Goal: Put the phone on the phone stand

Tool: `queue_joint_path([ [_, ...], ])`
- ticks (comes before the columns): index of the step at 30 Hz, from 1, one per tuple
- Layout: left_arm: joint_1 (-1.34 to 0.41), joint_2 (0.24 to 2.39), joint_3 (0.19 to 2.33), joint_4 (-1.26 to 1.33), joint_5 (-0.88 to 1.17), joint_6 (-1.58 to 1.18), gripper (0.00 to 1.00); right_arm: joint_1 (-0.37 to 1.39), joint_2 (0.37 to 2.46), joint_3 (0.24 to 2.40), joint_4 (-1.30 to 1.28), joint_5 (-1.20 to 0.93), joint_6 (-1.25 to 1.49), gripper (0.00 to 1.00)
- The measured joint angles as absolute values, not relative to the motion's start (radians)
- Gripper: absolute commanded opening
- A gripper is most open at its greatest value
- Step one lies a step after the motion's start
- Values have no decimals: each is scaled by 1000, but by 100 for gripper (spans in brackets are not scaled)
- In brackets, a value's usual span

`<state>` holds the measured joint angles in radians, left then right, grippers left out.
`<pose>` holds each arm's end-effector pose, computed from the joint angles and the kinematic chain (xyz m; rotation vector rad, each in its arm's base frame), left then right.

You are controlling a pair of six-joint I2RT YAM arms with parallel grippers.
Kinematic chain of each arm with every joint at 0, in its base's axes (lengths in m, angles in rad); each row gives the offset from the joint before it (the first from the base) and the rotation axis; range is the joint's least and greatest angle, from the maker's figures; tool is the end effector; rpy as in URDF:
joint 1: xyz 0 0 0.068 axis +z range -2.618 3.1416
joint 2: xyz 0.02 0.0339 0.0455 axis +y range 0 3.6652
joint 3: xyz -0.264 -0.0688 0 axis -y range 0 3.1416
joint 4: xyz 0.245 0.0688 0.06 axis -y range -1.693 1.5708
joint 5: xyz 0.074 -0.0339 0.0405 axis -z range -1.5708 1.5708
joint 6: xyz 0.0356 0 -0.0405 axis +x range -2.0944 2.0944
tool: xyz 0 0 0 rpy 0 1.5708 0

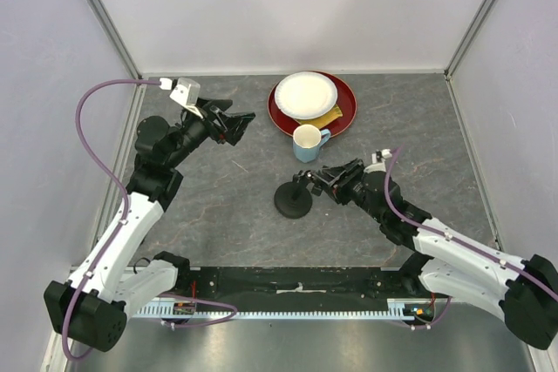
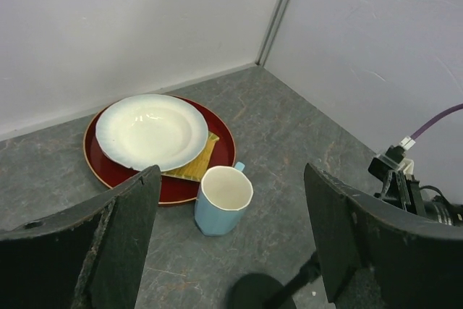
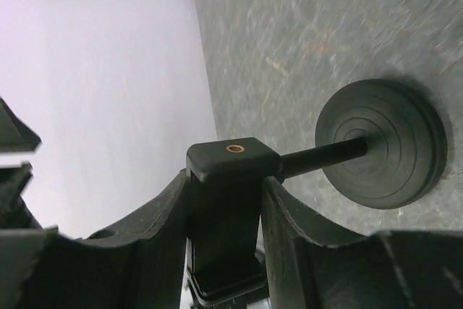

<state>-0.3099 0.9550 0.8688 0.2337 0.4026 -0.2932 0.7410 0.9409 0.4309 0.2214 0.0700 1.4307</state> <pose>0.2075 -0.0811 0.3834 0.3533 1.4395 -0.7778 0.1585 0.1417 0.2284 0.7697 1.9788 1.3666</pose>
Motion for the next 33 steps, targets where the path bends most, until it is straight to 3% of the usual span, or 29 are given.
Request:
queue_joint_path([
  [9,-310,1003,897,215,490,-307,83,765,909,444,131,366,1537,0],
  [12,-310,1007,902,215,517,-312,82,785,947,464,134,407,1563,12],
  [15,-310,1031,919,215,553,-322,81,815,997,498,133,439,1564,33],
  [16,-310,1042,926,216,565,-326,80,828,1012,509,133,449,1564,46],
  [21,-310,1075,940,215,620,-343,81,873,1034,520,161,459,1555,70],
  [22,-310,1077,940,215,632,-345,81,878,1034,517,185,447,1549,81],
  [24,-310,1077,940,217,649,-349,82,884,1033,504,240,419,1530,94],
  [33,-368,1113,986,196,741,-354,81,886,954,463,293,292,1291,98],
])
